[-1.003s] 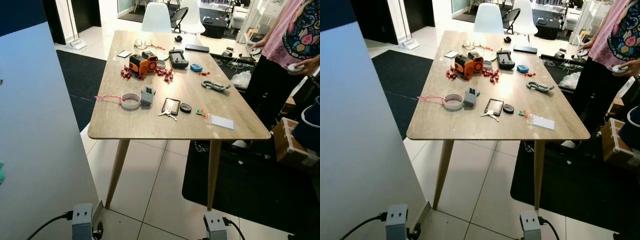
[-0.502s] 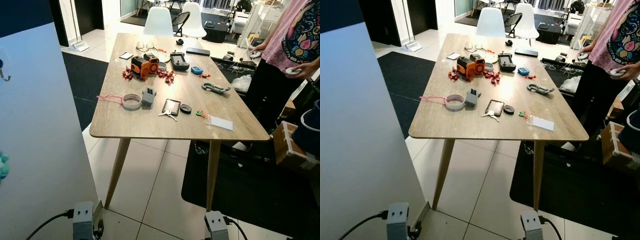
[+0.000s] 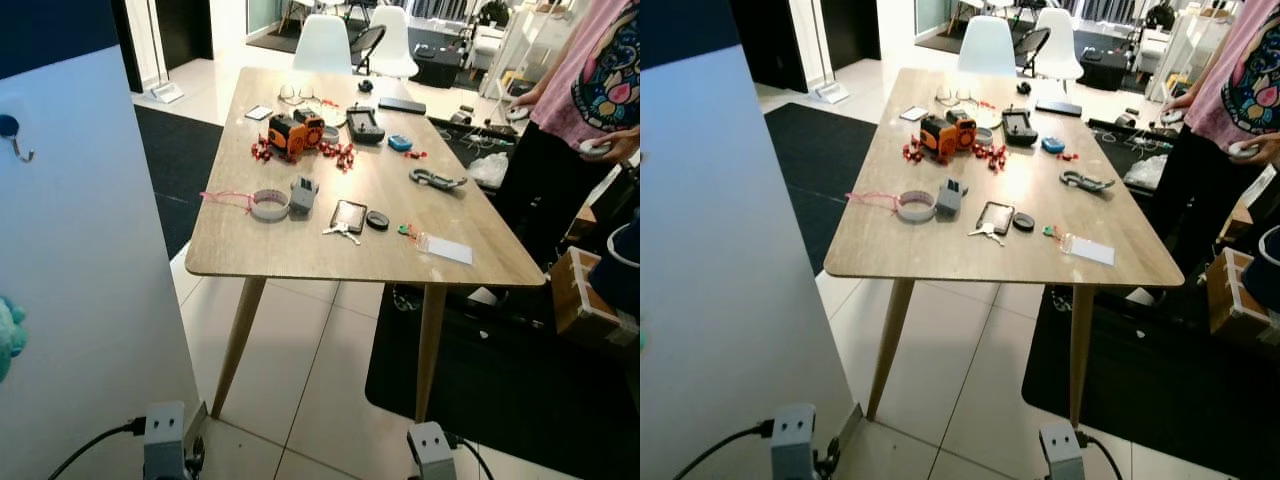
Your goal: Hang keys on a hook
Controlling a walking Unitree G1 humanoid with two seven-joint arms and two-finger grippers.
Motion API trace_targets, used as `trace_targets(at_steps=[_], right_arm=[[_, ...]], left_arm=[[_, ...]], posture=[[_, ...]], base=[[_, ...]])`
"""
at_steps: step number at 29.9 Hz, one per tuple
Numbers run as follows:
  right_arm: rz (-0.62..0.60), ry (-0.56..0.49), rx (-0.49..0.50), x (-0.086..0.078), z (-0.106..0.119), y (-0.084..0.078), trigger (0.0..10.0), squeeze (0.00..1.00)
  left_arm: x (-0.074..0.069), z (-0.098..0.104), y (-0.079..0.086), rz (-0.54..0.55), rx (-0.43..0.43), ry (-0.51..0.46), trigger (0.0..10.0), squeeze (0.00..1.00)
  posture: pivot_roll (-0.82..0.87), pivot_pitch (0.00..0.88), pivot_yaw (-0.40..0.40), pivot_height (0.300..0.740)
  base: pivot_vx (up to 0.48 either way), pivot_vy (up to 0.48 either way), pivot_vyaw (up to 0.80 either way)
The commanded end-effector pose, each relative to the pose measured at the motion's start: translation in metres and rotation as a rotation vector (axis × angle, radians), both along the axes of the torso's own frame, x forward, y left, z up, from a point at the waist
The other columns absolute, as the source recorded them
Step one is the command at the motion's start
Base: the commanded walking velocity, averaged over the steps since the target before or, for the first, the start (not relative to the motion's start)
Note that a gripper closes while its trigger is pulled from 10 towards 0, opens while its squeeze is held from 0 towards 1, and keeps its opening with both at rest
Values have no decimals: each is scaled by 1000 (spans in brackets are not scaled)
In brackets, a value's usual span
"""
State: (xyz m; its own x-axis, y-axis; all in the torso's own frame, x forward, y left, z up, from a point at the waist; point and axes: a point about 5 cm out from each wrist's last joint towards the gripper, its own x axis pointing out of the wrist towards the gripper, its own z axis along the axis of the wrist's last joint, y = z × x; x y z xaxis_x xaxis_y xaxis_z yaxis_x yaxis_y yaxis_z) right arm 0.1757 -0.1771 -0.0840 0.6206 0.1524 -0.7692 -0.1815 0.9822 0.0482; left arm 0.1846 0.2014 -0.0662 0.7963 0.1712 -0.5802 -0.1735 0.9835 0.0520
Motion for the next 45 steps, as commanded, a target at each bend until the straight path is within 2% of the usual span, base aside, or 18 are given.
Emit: trace_targets(at_steps=[1, 9, 13, 29, 45], right_arm=[[6, 5, -6, -2, -1, -1, 10000, 0], [10, 7, -6, -3, -1, -1, 10000, 0], [11, 7, -7, -4, -2, -1, 10000, 0], [17, 3, -4, -3, -1, 0, 10000, 0], [12, 2, -3, -5, -2, 0, 10000, 0]], left_arm=[[3, 1, -5, -8, -12, -16, 10000, 0], [3, 2, -4, -8, -14, -24, 10000, 0], [2, 4, -5, -4, -30, -57, 10000, 0], [-3, 4, -7, -38, -54, -77, 10000, 0], [-3, 3, -7, -45, -60, -74, 10000, 0]], posture=[[45, 51, -84, 740], [46, 45, -84, 740], [46, 45, -86, 740], [51, 49, -87, 740], [48, 54, -85, 740]], base=[[349, 0, 0], [347, 0, 0], [0, 0, 0], [0, 0, 0], [0, -265, 0]])
